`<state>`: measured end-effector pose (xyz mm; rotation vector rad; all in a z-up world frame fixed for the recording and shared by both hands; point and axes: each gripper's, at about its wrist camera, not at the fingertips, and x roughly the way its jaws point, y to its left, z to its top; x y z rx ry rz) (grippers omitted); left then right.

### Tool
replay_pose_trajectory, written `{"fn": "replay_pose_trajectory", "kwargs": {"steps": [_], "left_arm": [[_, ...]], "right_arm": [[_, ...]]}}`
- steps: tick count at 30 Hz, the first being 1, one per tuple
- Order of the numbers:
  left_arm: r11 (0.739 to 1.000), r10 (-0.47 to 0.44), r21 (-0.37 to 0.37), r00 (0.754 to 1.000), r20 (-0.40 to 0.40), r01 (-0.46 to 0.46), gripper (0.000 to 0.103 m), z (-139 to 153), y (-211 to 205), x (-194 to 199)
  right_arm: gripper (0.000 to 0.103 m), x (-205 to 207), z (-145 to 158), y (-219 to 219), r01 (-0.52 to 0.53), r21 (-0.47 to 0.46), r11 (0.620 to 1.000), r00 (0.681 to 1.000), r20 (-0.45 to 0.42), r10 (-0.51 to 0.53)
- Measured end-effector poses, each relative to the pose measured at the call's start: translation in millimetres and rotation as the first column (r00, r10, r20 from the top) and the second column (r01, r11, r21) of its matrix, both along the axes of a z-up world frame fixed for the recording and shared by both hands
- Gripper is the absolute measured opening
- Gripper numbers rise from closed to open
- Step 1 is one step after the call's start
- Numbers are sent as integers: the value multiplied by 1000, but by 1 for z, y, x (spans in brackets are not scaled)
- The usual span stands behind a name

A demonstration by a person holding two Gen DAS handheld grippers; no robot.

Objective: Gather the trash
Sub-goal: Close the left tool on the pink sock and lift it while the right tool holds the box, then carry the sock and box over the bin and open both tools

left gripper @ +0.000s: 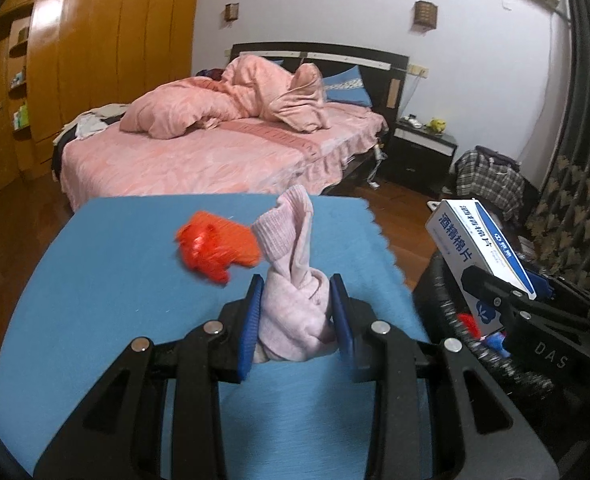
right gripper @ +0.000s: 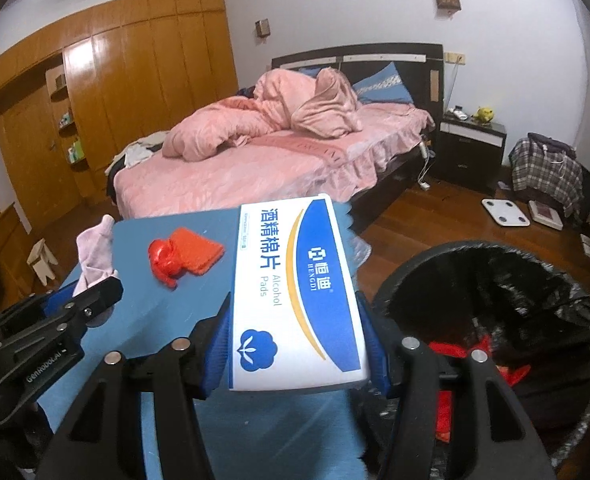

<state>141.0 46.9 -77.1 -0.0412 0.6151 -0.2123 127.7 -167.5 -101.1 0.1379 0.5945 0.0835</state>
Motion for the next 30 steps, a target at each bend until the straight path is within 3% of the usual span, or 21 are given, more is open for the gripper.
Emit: {"fn": "replay_pose_trajectory", "kwargs": {"steps": [14,18,30], "left_arm": [[992,-130,2,991,41,130,32,17,-65,-2],[982,-188,6,981,48,188,32,16,-97,0],[949,-314,12,949,22,314,32,-1,-176,11]], "right_arm": [[55,-24,23,-74,125,9,992,990,58,-126],[54,-25,16,-98,155,-23,988,987,50,-154],[54,-37,8,-172,279,4,960,959,53,-279]]}}
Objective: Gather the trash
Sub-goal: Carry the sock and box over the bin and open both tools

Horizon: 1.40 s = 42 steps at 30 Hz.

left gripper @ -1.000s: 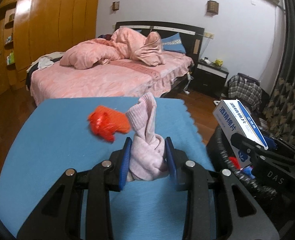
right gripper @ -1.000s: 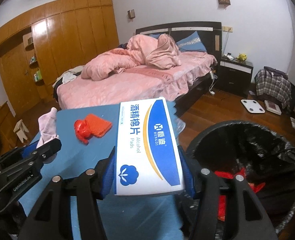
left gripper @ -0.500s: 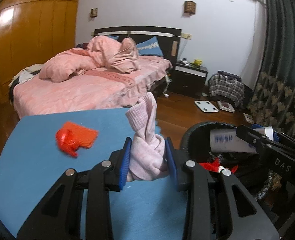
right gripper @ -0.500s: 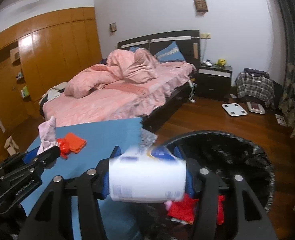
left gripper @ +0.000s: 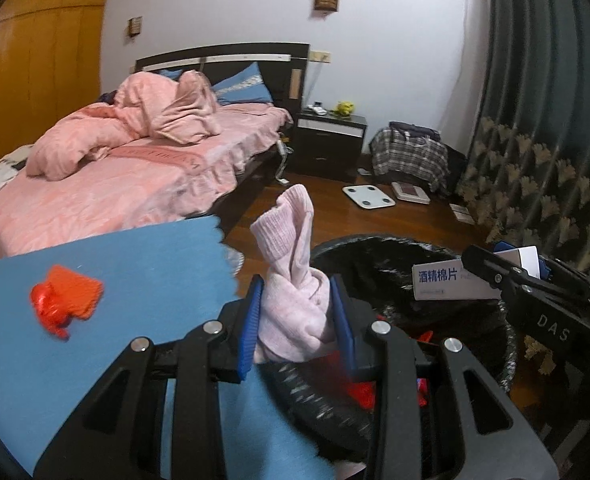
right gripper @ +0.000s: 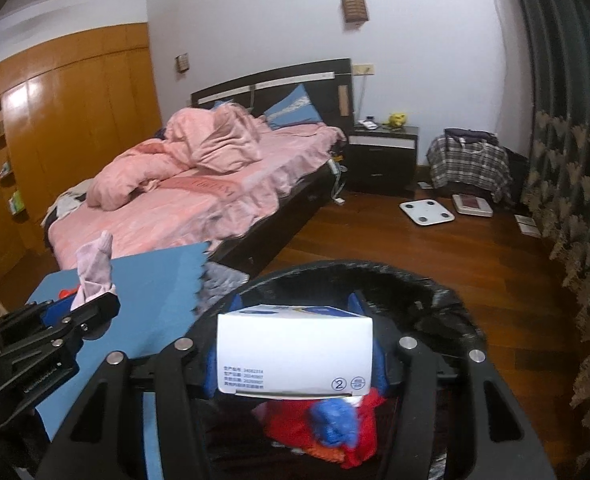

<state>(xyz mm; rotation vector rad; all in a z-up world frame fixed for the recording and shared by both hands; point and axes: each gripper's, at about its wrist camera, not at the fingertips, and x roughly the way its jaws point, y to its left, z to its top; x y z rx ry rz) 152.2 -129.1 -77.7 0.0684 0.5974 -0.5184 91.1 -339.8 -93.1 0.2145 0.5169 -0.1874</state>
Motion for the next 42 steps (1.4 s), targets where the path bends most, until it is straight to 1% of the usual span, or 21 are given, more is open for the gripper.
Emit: {"fn": "replay_pose_trajectory", "kwargs": {"steps": [4,9,17,19,20,21,22,23,25,26,27,28,30,32,37,42], "left_arm": [[999,-48,6,999,5,48,32,-2,-27,1],[996,-93,15,996,6,92,32,-7,-54,-1],[992,-123,26,992,-11,123,33,-16,-73,2],[992,-127,26,992,-24,127,36,-18,-74,3],[991,-130,17,991,-32,131,45,-19,-74,4],[991,-133,4,990,-37,133,59,-19,-73,5],[991,-130,-2,991,-34,130,64,-19,-71,7],[992,-124,-6,992,-28,124,68,-19,-69,7],[993,-119,-2,992,-28,119,69,-21,-66,8],[993,-114,1,993,-28,114,72,-21,-64,8],[994,-106,1,994,-26,106,76,-21,-61,9],[995,-99,-1,995,-22,99,77,-20,-58,9],[997,-83,2,996,-14,83,83,-19,-52,9],[998,-62,12,998,-4,62,89,-17,-44,8],[1000,2,15,1000,0,-2,91,-16,-11,7],[997,80,7,997,0,-80,91,-16,32,9]], "right_arm": [[54,-4,-3,-23,39,5,999,999,-2,-39],[54,-7,-2,-43,67,3,998,998,1,-67],[54,-5,-3,-58,88,5,996,996,0,-88],[55,-5,-4,-59,94,3,996,996,-3,-94],[55,-5,-6,-60,100,4,995,995,-6,-100],[61,-5,-7,-62,97,8,995,995,-12,-97],[68,-5,-8,-63,102,6,995,995,-13,-102],[71,-5,-8,-63,106,3,994,994,-12,-106],[81,-6,-8,-64,113,-2,994,994,-9,-113],[84,-7,-7,-64,117,-4,993,993,-7,-117],[90,-8,-7,-63,122,-5,992,992,-3,-122],[94,-10,-6,-63,124,-7,992,992,3,-124],[97,-12,-5,-61,126,-13,992,992,11,-126],[97,-11,-4,-58,120,-13,993,993,6,-119],[97,-10,-4,-45,96,3,995,995,1,-96],[97,-2,-3,-10,49,-10,999,999,2,-48]]}}
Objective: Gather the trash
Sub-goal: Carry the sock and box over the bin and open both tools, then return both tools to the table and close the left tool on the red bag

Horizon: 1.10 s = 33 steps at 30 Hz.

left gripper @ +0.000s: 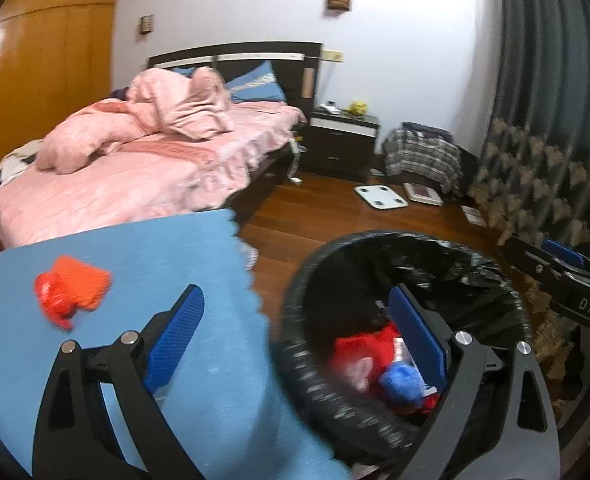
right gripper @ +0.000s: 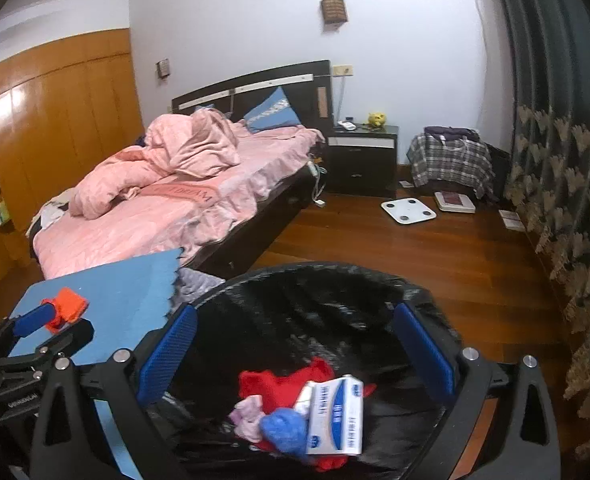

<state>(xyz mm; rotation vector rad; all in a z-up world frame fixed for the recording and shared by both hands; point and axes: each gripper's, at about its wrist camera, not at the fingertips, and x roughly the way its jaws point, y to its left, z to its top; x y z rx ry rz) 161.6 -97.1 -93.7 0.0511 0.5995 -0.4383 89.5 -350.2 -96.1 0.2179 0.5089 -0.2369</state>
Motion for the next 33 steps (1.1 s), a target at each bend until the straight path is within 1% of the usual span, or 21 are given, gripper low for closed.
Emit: {"fn": "replay_pose_trajectory", "kwargs": {"steps": [3,9,14,19,24,27,28,29,30,33], "left_arm": [[998,58,0,998,7,-58,91,0,27,2],[986,167,11,986,9,-167,91,-5,83,9],[962,271,21,963,5,-271,91,-11,136,24],[933,357,41,934,5,-357,91,-18,178,45],[916,395,72,919,-2,-394,91,-30,202,71],[908,414,76,910,-14,-411,90,-38,213,84],[906,418,75,908,-19,-416,89,-40,216,90],[906,420,77,907,-28,-417,84,-43,218,96],[908,416,80,909,-42,-412,82,-46,220,103],[909,414,85,909,-54,-409,80,-54,219,114]], "right_arm": [[97,5,1,25,-22,-17,1000,999,29,22],[97,32,1,78,-132,-11,991,991,37,132],[97,62,-3,120,-212,5,977,977,36,212],[97,95,-15,161,-285,-12,959,959,-1,285],[97,126,-28,199,-339,-21,940,940,-33,339],[97,143,-34,215,-362,-30,932,932,-49,360],[97,149,-37,220,-366,-32,930,930,-54,364],[97,153,-38,222,-368,-32,929,929,-57,366],[97,159,-40,225,-371,-32,928,928,-62,369],[97,170,-45,230,-379,-32,925,924,-74,376]]}}
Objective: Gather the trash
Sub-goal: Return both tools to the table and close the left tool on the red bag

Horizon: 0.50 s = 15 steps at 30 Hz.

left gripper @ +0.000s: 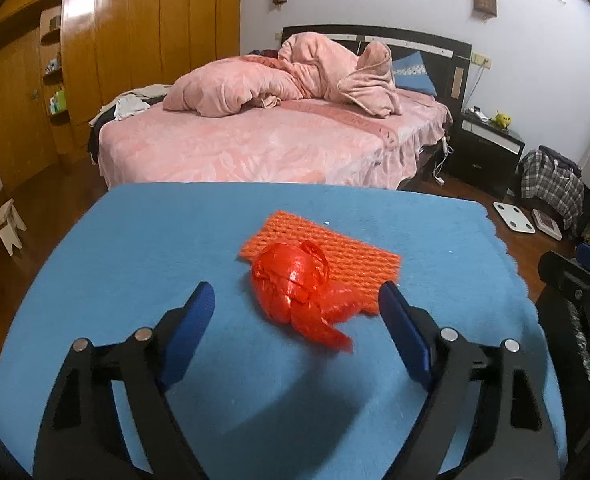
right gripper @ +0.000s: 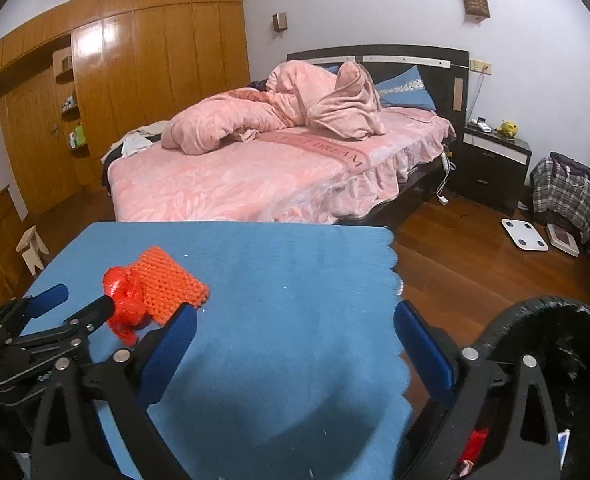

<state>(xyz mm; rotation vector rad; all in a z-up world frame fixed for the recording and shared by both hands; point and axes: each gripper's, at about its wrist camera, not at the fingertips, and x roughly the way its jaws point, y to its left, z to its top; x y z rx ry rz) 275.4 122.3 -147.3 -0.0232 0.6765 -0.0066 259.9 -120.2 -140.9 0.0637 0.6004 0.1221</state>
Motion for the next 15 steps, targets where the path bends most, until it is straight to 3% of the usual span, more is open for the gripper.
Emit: {"fn": "replay_pose_trajectory", "kwargs": {"steps": [6,9,10,12,15], "left_arm": [[1000,-17,-8,999,-43,17,68,-12,-2,27],[999,-38,-25,996,-81,36,49,-21,-1,37],[999,-36,-29,996,-85,33,47,-23,0,38],[998,-33,-53,997,-73,29,31,-21,5,37],[998,-28,-57,998,-48,26,30,-16,10,30]], "right_arm": [[97,17,-7,1,-11,-5,1000,1000,-14,11],[97,20,-9,1,-15,-6,1000,1000,-21,15],[97,21,-10,1,-16,-7,1000,1000,-22,16],[97,23,-11,2,-17,-10,1000,1000,-26,16],[97,27,-13,7,-24,-2,1000,999,-35,24]]}}
